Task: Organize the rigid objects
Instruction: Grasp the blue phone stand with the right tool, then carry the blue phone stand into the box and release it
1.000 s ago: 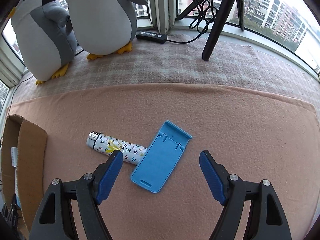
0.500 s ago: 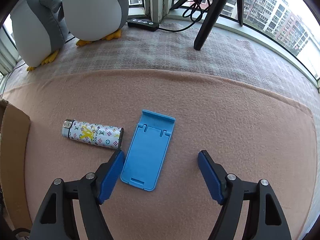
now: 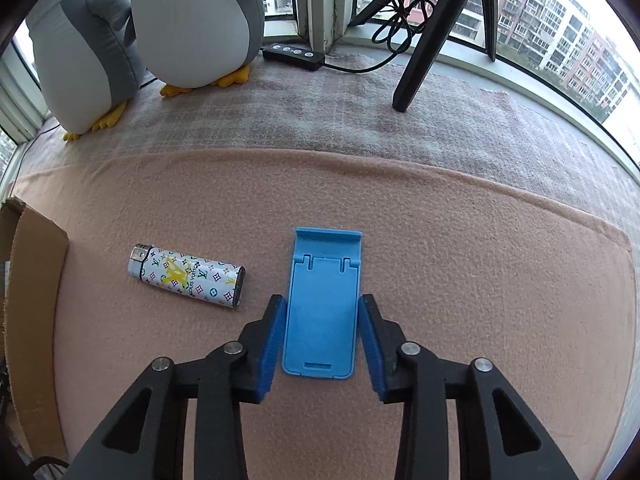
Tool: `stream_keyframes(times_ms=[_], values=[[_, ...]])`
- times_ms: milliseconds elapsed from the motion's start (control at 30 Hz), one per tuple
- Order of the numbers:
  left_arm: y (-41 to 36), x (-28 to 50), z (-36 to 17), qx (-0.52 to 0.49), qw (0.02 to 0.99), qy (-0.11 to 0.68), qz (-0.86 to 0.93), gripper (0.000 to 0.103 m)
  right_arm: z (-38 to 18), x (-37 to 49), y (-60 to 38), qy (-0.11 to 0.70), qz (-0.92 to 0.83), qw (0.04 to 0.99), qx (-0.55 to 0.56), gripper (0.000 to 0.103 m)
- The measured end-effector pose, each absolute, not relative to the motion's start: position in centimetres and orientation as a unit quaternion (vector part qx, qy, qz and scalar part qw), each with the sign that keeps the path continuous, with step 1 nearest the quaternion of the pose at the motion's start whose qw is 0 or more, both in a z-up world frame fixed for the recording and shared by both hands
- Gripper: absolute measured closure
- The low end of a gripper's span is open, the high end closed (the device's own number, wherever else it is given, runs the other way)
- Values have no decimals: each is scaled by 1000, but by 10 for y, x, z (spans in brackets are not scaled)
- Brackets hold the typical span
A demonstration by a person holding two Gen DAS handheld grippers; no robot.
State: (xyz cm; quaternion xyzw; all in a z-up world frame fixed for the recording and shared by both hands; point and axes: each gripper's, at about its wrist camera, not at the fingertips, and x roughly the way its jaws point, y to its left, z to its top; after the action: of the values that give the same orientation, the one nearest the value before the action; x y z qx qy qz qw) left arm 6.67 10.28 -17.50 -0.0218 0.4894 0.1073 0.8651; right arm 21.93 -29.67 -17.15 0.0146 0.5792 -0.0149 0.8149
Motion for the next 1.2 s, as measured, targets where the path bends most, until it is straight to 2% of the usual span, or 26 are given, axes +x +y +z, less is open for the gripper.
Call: stream_keyframes(times_ms=[567,967,1200], values=[[103,67,-175,-22,865,490,108,82,-154,184,-289,555,4,832,20,70],[103,67,-175,-22,865,489,108,82,-92,162,-197,502,116,857,-9,70],[103,67,-175,-22,865,489,107,83,-81,146,-127,490,186,851,-42,70]])
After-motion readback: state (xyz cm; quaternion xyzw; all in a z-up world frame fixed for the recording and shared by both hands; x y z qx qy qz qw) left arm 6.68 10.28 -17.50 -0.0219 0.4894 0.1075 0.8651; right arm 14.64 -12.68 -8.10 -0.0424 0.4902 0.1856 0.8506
